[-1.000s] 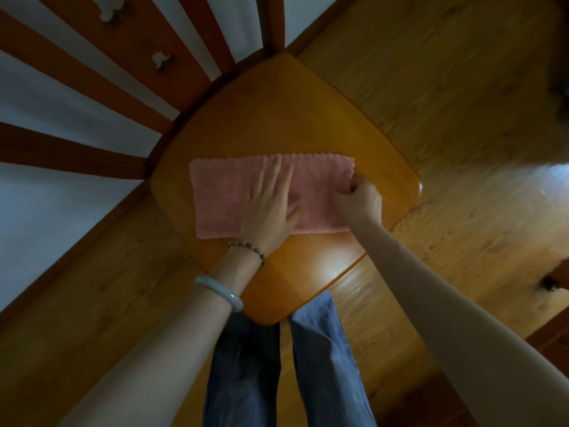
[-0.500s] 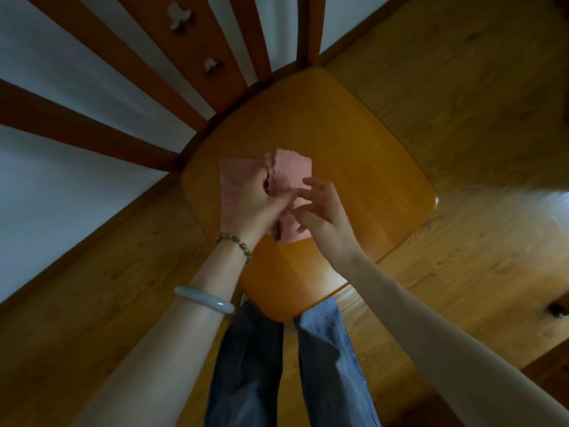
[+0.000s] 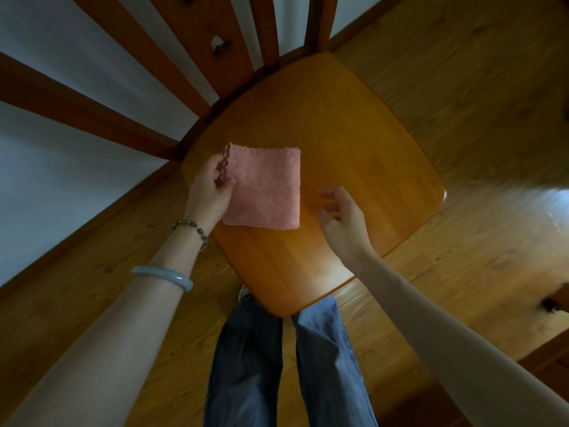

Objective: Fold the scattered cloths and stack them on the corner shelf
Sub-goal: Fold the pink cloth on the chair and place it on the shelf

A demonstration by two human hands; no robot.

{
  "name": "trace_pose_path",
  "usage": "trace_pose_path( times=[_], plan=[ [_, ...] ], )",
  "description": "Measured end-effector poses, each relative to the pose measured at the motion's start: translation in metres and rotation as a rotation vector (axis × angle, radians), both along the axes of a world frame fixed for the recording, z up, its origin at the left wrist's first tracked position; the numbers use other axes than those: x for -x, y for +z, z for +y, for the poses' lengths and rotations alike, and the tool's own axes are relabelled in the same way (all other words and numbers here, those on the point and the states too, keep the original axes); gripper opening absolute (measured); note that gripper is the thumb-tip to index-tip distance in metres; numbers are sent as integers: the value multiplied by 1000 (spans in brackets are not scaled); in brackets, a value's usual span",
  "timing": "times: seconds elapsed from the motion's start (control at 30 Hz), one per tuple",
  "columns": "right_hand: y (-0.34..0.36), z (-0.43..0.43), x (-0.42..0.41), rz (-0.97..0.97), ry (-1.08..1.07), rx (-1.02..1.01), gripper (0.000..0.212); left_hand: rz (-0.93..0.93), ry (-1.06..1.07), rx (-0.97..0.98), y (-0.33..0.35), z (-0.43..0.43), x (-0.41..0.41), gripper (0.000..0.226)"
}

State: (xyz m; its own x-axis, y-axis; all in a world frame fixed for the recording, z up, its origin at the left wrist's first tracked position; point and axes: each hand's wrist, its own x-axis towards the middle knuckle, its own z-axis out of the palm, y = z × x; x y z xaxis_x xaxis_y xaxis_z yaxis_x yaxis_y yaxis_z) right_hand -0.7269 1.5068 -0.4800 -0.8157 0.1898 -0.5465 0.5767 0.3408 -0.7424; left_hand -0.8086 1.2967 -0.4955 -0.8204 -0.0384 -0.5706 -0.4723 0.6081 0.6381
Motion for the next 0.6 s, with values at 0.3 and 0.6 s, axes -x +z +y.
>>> trace_pose_path(
  times=[0.3,0.6],
  plan=[
    [-27,-25,16,338,610,-654,42,318,-295,436,-18,-8,-11,60],
    [-84,-29,48,251,998,-913,72,422,-1025,670,-70,-21,-24,73]
  ],
)
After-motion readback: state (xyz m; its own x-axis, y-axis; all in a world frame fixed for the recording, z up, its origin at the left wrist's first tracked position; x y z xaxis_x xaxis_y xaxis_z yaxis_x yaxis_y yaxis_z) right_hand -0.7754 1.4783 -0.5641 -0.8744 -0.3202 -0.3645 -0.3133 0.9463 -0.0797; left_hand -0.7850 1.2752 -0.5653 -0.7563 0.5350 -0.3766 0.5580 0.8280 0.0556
